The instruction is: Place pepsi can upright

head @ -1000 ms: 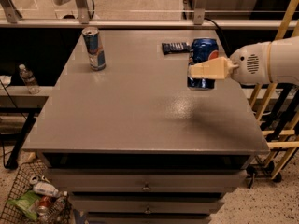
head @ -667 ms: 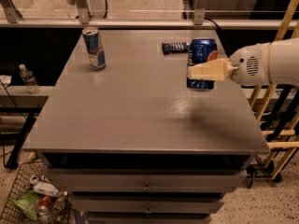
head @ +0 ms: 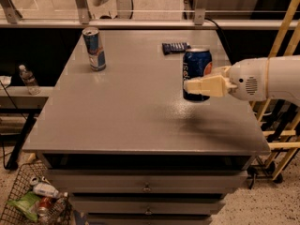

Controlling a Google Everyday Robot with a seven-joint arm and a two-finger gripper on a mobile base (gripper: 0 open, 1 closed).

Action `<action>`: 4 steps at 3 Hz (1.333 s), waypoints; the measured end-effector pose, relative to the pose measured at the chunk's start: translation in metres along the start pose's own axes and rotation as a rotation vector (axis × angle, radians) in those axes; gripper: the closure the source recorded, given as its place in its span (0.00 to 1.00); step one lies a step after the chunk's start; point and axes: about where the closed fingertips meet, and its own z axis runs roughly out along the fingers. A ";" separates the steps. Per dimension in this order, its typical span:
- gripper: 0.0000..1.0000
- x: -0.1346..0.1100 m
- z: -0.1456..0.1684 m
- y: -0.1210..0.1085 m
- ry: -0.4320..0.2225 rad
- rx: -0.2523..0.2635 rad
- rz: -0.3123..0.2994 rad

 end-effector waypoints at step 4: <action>1.00 0.011 0.011 0.010 -0.126 -0.078 -0.150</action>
Offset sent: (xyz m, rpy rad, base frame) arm -0.0057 0.0036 -0.0074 0.0516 -0.0661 0.0552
